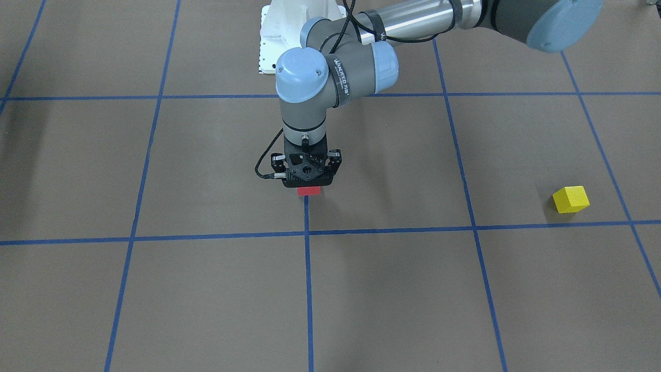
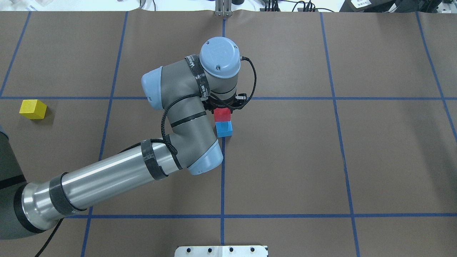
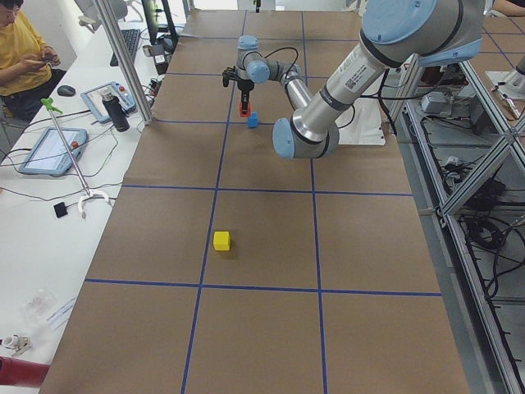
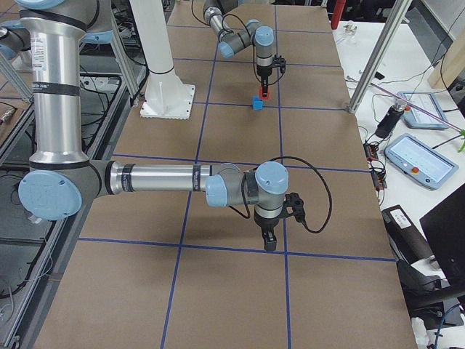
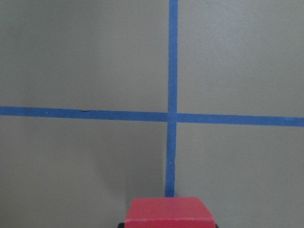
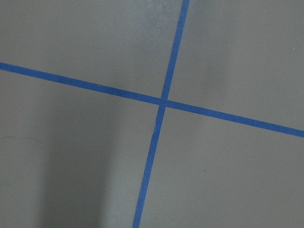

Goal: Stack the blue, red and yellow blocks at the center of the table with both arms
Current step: 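Carry the red block with the left gripper above the blue block, then lower the red block onto the blue block and open the left gripper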

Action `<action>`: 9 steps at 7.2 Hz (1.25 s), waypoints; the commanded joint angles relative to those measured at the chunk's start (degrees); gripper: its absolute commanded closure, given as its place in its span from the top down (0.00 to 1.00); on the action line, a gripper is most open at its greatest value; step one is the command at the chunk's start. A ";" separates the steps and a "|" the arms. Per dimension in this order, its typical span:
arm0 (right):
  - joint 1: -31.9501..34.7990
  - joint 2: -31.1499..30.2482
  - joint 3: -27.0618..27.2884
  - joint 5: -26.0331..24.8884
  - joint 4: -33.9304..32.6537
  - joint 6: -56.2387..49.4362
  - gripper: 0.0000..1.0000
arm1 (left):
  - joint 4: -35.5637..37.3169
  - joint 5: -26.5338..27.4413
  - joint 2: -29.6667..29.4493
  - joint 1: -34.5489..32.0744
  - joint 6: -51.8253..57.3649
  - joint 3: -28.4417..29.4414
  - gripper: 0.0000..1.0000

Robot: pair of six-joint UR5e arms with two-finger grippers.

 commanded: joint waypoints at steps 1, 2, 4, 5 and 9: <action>0.00 0.20 -0.07 -0.08 0.00 0.07 0.99 | 0.92 -0.10 0.62 0.27 -0.10 -1.69 0.00; 0.00 0.29 0.01 0.01 0.00 0.07 0.99 | 1.01 -0.19 0.71 0.62 -0.18 -1.52 0.00; 0.00 0.20 -0.07 0.01 0.00 0.07 0.99 | 0.93 -0.10 0.71 1.50 -1.14 -1.43 0.07; 0.00 0.20 -0.07 0.01 0.00 0.07 0.99 | 1.01 -0.10 0.71 2.02 -1.33 -1.43 0.15; 0.00 -0.15 0.01 0.01 0.00 0.07 0.99 | 1.01 0.07 0.79 2.11 -1.24 -1.34 0.36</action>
